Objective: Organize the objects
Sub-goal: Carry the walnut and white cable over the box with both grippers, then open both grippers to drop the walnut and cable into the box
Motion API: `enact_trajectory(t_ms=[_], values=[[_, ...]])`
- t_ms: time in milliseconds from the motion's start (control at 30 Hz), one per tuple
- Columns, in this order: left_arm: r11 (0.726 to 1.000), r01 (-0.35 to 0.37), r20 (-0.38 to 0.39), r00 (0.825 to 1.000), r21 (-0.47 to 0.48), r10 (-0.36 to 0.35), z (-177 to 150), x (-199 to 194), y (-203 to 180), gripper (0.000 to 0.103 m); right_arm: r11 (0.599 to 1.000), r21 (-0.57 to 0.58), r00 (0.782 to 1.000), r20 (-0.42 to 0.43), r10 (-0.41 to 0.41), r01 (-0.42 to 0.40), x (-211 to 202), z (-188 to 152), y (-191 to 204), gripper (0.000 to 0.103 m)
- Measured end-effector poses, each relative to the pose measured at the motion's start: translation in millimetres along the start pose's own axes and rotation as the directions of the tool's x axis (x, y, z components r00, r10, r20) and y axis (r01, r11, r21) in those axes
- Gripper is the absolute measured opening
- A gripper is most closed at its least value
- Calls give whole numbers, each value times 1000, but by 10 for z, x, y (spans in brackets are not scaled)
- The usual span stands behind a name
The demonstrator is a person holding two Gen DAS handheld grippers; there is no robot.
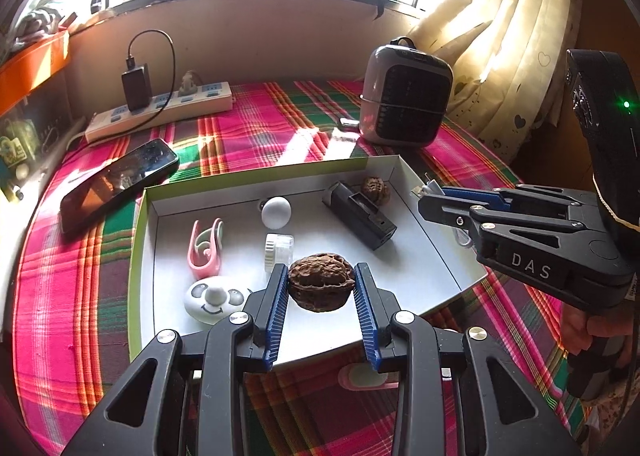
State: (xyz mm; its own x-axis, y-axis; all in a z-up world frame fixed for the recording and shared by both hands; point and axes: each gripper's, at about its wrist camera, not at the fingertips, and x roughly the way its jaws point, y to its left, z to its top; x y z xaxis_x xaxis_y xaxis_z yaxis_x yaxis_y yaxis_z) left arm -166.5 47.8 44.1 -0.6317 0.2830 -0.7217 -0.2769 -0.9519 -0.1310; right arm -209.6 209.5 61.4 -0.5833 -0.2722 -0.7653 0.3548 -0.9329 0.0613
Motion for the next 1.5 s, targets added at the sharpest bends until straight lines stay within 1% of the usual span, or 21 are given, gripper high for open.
enact_trajectory(t_ms=[433, 900, 1200, 1500], values=[[1000, 9, -33, 999, 17, -8, 70, 226, -18, 31, 1000, 20, 998, -59, -21, 22, 279, 65, -48, 20], [1000, 3, -79, 997, 28, -1, 62, 412, -14, 31, 1000, 14, 997, -72, -8, 9, 376, 106, 6, 20], [999, -9, -96, 995, 33, 12, 51, 471, -3, 31, 999, 33, 997, -78, 9, -7, 399, 98, 19, 20], [1000, -2, -98, 995, 23, 4, 53, 480, 18, 31, 999, 33, 997, -83, 5, -2, 417, 92, 40, 20]])
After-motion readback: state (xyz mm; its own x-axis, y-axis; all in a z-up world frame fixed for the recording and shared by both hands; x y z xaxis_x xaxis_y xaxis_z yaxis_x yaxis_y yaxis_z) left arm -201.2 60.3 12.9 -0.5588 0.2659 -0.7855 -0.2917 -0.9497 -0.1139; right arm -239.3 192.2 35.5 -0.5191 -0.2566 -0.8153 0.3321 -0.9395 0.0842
